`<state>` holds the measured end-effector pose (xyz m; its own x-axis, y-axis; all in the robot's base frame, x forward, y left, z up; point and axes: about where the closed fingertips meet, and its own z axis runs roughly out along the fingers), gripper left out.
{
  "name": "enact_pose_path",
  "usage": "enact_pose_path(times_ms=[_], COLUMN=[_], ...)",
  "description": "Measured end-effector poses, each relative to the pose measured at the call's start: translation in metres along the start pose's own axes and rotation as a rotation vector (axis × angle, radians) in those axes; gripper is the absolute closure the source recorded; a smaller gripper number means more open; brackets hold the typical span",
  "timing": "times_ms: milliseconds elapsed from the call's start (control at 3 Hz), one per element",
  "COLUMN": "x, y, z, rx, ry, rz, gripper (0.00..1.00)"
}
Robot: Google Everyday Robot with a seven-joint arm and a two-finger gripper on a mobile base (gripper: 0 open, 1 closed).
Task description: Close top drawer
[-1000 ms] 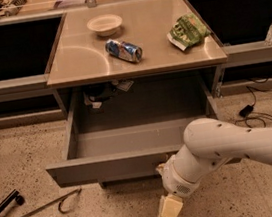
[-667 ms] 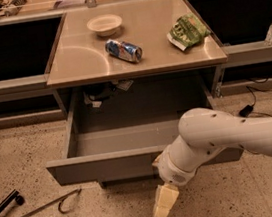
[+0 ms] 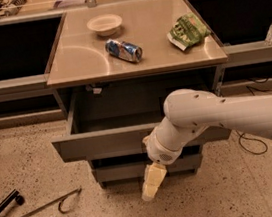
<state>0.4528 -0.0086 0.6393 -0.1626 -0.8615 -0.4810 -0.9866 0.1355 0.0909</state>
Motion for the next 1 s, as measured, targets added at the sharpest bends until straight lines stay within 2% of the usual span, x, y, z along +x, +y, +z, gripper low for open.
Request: enact_pose_path(times_ms=[333,667,1000], x=[-0.004,-0.015,-0.022], y=[-0.006,-0.039,-0.061], z=[0.0,-0.009,-0.018], rx=[0.012,0.064,0.101], ry=[0.004,0.003,0.003], rz=[-0.012,-0.039,-0.044], gripper=[0.0,0.0,0.0])
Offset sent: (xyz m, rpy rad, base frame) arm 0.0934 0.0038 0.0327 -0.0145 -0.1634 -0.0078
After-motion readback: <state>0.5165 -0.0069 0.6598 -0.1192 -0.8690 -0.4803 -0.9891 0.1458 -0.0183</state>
